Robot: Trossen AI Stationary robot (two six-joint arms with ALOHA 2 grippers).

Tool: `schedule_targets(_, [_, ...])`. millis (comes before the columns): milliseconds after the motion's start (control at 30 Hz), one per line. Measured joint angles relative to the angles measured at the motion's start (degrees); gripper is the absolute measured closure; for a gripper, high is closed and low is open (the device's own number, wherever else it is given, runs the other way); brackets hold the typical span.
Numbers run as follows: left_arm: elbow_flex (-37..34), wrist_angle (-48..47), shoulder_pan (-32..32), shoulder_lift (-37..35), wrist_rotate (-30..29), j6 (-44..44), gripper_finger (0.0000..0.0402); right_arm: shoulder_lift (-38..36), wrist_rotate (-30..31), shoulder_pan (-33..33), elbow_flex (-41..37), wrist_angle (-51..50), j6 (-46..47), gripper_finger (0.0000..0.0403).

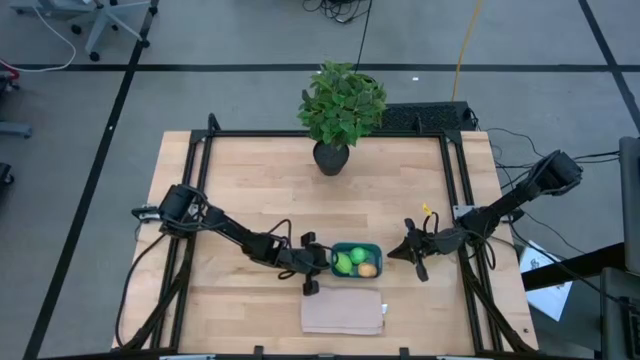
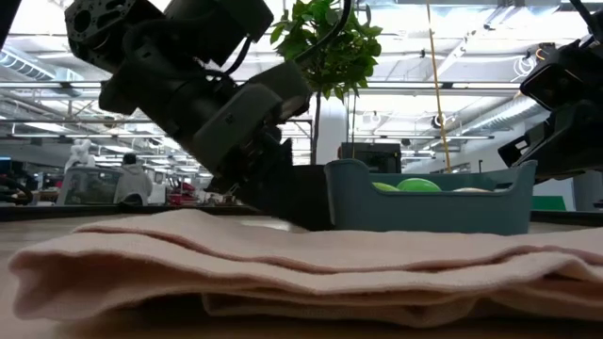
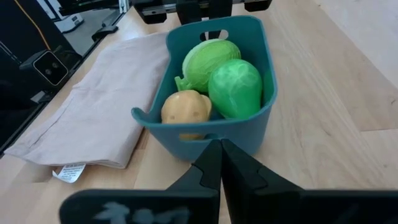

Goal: Pick and placing Produce into tupperware
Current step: Adjust the blue bin, then return to Home Position

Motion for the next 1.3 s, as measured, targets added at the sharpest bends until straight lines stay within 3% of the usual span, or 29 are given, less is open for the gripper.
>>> schedule_targets(433, [1.2,-0.8,0.0,0.0,0.6,1.2,0.0401,0.0,0.0,0.0,0.0,0.0,0.1,0.0403])
schedule_targets(767, [1.4,-7.3,-0.1,-0.5,-0.7,1.6,0.0401,-0.5,0.1,0.0,0.0,0.7,-1.2,0.0403])
schedule_targets(1133, [0.5,-24.2,-2.1,-14.6,-11.0,8.8,0.0401,-11.9,0.1,-1.3,0.0,-5.2,-6.0,0.0403])
schedule_targets(1300, [-1.1,-22.0,0.3,-22.0,-11.6,16.0,0.0401,-16.6,-0.6,-6.9,0.0,-8.9,-7.8,0.0403])
